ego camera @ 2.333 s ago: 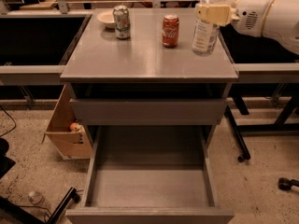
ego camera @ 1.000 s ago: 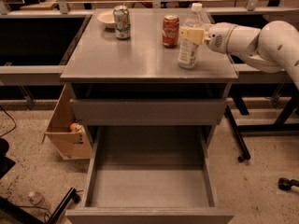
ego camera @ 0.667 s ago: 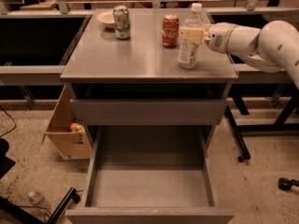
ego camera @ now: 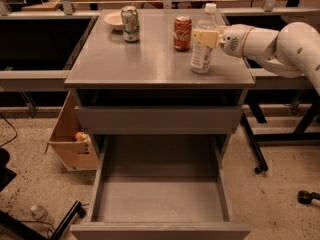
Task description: Pick blue plastic bottle from middle drawer and place on counter
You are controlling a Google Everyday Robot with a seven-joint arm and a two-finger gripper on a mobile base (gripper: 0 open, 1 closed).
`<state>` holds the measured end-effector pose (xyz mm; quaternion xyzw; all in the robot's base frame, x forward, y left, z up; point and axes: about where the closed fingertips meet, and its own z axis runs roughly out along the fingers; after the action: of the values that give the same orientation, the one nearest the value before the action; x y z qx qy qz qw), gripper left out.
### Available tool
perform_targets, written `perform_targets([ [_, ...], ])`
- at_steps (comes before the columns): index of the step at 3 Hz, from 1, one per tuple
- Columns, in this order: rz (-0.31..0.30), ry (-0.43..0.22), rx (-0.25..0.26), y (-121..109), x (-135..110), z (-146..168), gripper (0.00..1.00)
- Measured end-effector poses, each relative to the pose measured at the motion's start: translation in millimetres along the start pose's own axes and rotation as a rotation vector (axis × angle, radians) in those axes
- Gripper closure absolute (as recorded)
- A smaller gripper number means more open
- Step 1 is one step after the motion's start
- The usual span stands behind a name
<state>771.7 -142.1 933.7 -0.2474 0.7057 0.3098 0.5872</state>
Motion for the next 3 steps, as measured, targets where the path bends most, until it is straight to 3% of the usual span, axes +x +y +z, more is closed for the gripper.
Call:
perform_targets([
  [1,0.000,0.000,0.000,0.0,0.0,0.0,0.11],
  [2,0.000,0.000,0.000,0.0,0.0,0.1,0.00],
  [3,0.000,0.000,0.000,0.0,0.0,0.0,0.00],
])
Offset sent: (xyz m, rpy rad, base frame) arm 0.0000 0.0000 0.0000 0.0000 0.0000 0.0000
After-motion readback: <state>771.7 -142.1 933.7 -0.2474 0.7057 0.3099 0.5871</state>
